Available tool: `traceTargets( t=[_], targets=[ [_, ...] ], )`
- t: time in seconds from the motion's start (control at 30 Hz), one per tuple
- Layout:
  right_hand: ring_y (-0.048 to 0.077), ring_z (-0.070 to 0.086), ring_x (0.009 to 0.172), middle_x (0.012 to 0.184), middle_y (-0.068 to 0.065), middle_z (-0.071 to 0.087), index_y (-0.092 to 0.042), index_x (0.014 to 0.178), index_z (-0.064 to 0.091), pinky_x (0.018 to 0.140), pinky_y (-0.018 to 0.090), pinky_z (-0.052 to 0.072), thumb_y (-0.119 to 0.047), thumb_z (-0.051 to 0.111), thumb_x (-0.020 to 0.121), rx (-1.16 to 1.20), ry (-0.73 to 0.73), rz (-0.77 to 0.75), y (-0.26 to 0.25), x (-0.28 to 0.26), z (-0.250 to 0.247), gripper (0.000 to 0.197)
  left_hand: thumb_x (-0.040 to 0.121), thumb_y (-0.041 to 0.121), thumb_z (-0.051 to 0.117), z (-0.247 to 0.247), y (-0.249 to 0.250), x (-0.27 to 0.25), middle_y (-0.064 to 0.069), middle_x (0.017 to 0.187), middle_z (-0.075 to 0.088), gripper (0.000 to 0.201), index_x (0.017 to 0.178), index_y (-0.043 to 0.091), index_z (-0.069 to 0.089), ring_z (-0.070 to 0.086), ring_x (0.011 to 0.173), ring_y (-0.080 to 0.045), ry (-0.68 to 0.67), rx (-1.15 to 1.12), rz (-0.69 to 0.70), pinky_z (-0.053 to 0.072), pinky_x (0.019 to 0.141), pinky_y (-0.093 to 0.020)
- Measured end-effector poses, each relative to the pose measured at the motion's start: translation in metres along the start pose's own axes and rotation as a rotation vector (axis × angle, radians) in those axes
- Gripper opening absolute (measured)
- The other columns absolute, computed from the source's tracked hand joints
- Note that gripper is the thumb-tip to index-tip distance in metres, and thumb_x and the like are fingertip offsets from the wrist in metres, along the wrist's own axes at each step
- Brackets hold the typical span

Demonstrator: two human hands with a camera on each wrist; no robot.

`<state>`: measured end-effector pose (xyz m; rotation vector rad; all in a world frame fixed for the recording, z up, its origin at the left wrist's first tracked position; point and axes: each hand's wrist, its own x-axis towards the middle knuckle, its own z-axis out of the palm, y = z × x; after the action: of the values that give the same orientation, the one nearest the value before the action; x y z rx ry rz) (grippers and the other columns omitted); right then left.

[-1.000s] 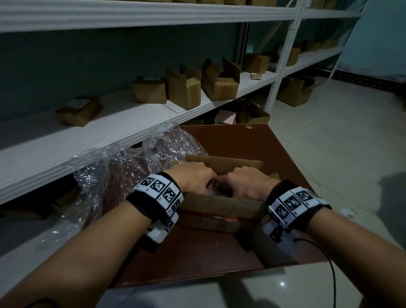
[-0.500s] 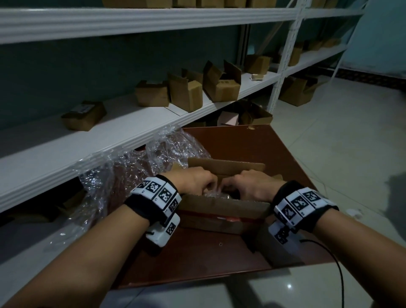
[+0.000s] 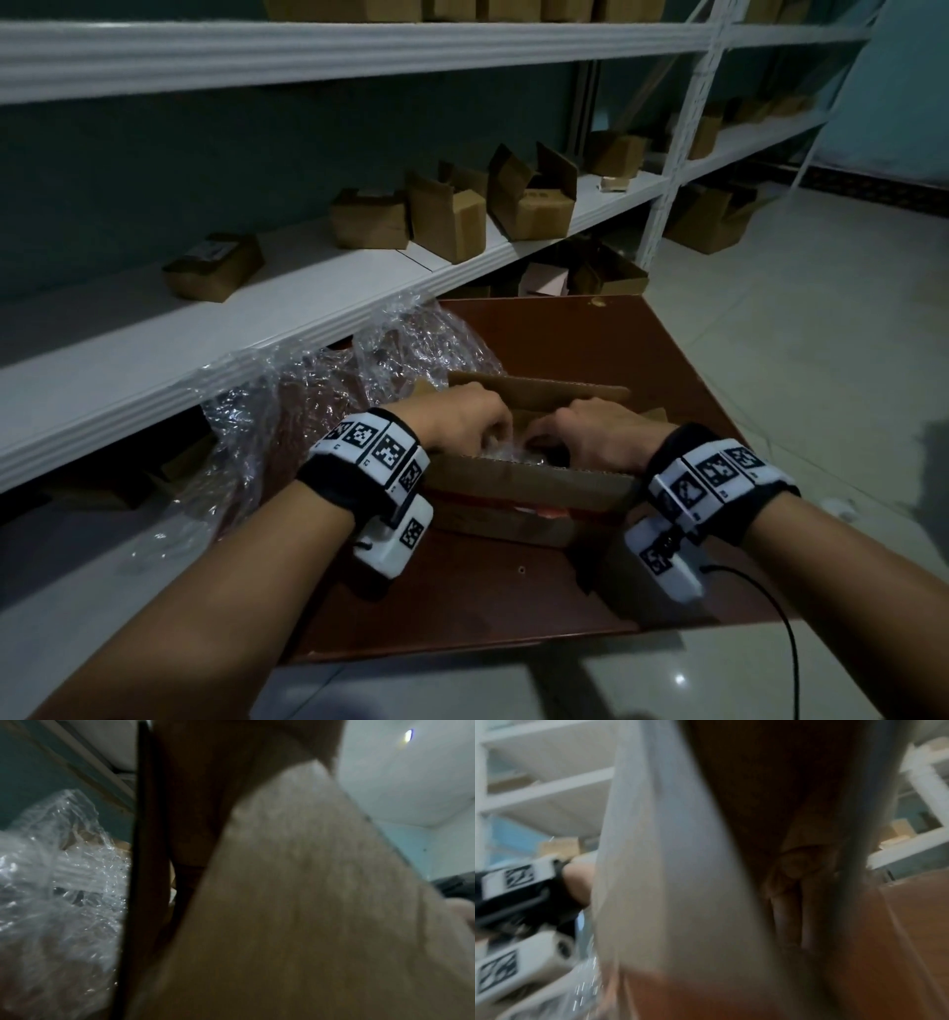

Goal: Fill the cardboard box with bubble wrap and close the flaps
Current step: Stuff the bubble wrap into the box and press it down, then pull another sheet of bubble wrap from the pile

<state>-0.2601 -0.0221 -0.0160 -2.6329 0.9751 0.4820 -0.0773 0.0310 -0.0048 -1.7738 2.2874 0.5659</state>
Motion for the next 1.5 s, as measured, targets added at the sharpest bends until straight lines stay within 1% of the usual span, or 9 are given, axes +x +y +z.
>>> traceTargets(
  t=[0.1,0.17,0.3,0.53,0.77,0.9,1.07,1.27,1.5],
  targets=[
    [0.009,0.062,0.120,0.130,-0.010,0.069,-0.037,0.137,0.060,0.104,0.032,0.050,-0.023,0.075,0.088,0.076,-0.005,-0.044,0.004,-0.004,-0.003,0.053,0.088,0.010,0.077,-0.005,-0.005,-0.002,0.001,0.119,0.076,0.041,0.128,0.014,0.073,0.070,0.101,-0.010,0.006,-0.093,0.080,0.057,0.092,-0.029],
    [0.007,0.061,0.125,0.133,-0.009,0.068,-0.032,0.138,0.061,0.107,0.030,0.048,-0.017,0.076,0.087,0.119,-0.020,-0.056,0.006,-0.005,-0.005,0.055,0.088,0.023,0.080,-0.013,-0.006,-0.011,0.008,0.102,0.078,0.030,0.118,0.018,0.078,0.067,0.079,0.005,0.073,-0.143,0.107,0.056,0.082,-0.021],
    [0.005,0.060,0.125,0.134,-0.007,0.067,-0.024,0.138,0.062,0.109,0.030,0.049,-0.001,0.075,0.084,0.349,-0.056,-0.062,0.011,-0.008,-0.006,0.061,0.091,0.037,0.074,-0.041,-0.020,-0.048,0.015,0.093,0.076,0.019,0.105,0.025,0.080,0.070,0.082,0.003,0.504,-0.345,0.138,0.060,0.083,-0.029],
    [-0.004,0.072,0.093,0.100,-0.014,0.079,-0.026,0.108,0.079,0.090,0.031,0.060,-0.037,0.080,0.085,0.524,0.237,-0.103,0.007,-0.012,-0.009,0.025,0.093,0.036,0.071,-0.058,-0.115,-0.097,0.008,0.074,0.078,0.020,0.081,0.022,0.078,0.075,0.078,-0.010,1.028,-0.553,-0.342,0.061,0.085,-0.044],
    [-0.002,0.071,0.094,0.102,-0.012,0.077,-0.026,0.106,0.077,0.087,0.030,0.061,-0.042,0.075,0.088,0.443,0.253,-0.060,0.004,-0.009,-0.006,0.024,0.083,0.046,0.081,-0.040,-0.150,-0.101,-0.007,0.098,0.073,0.034,0.087,0.013,0.074,0.063,0.092,-0.023,0.781,-0.442,-0.677,0.045,0.079,-0.034],
    [-0.003,0.070,0.085,0.095,-0.013,0.076,-0.025,0.100,0.079,0.078,0.024,0.061,-0.037,0.073,0.091,0.458,0.363,-0.033,0.003,-0.010,-0.010,0.016,0.067,0.056,0.090,-0.028,-0.155,-0.098,-0.015,0.118,0.067,0.073,0.113,0.006,0.063,0.058,0.101,-0.030,0.460,-0.329,-0.824,0.050,0.089,-0.039],
    [-0.005,0.069,0.086,0.094,-0.015,0.075,-0.026,0.098,0.079,0.079,0.025,0.060,-0.034,0.073,0.091,0.441,0.372,-0.032,0.002,-0.010,-0.007,0.013,0.050,0.070,0.090,-0.023,-0.171,-0.099,-0.021,0.145,0.053,0.120,0.141,0.008,0.044,0.051,0.131,-0.043,0.378,-0.223,-1.001,0.045,0.105,-0.057],
    [-0.003,0.069,0.090,0.098,-0.013,0.075,-0.025,0.101,0.078,0.084,0.029,0.060,-0.034,0.072,0.092,0.433,0.368,-0.036,0.000,-0.014,-0.007,0.015,0.065,0.028,0.094,-0.018,-0.167,-0.105,-0.015,0.102,0.068,0.065,0.115,0.001,0.062,0.066,0.094,-0.034,0.335,-0.229,-0.995,0.058,0.086,-0.043],
    [-0.002,0.070,0.084,0.095,-0.011,0.076,-0.025,0.102,0.078,0.080,0.028,0.062,-0.031,0.071,0.093,0.485,0.413,-0.038,0.000,-0.017,-0.009,0.012,0.072,0.015,0.083,-0.041,-0.162,-0.117,-0.007,0.081,0.074,0.016,0.084,0.016,0.073,0.070,0.085,-0.027,0.750,-0.421,-0.970,0.057,0.087,-0.041]
  ],
)
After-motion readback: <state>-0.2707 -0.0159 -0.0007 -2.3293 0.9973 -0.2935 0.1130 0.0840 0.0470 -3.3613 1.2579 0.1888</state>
